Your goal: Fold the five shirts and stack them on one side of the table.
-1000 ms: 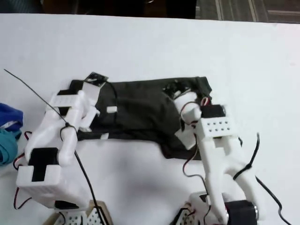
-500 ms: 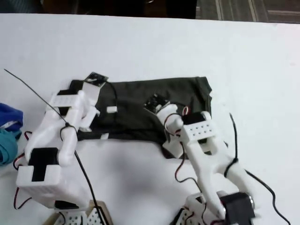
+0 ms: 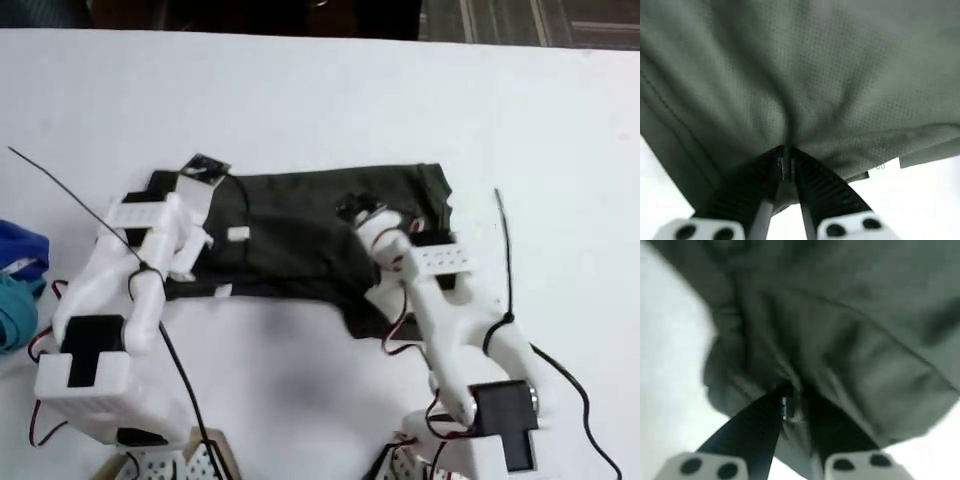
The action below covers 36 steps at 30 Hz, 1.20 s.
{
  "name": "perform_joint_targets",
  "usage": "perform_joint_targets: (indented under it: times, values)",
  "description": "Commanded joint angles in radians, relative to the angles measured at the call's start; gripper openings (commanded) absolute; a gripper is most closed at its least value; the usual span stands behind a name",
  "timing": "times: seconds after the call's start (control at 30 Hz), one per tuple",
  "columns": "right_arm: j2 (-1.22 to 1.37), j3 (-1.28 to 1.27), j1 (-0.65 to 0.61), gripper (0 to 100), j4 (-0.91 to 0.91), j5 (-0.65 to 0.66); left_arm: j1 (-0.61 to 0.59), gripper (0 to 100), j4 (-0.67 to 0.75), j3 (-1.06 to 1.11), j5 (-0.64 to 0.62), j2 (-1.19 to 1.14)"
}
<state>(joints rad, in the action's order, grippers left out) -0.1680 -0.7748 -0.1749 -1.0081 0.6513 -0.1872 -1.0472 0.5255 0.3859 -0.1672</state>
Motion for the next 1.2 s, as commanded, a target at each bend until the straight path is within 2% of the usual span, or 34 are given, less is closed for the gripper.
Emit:
perform_joint_targets:
  times: [0.0,0.23,0.6,0.73,0.93,1.17]
  values:
    - [-0.001,0.081,0.065,1.7,-0.031,0.006,-0.035,2,0.014,0.008,-0.003,-0.006]
    - [-0.036,0.166,0.079,1.9,-0.154,0.008,-0.035,2,0.014,0.008,-0.003,-0.006]
    - [-0.387,0.153,-0.005,1.9,-0.39,0.077,-0.035,2,0.02,0.008,-0.003,-0.006]
    - [-0.437,0.08,-0.038,1.9,-0.381,0.078,-0.035,2,0.02,0.008,-0.003,-0.006]
    - [-0.437,-0.066,-0.042,2.4,-0.269,0.078,-0.035,2,0.02,0.008,-0.003,-0.006]
    - [-0.472,-0.049,-0.035,20.4,-0.245,0.077,-0.035,2,0.02,0.008,-0.003,-0.006]
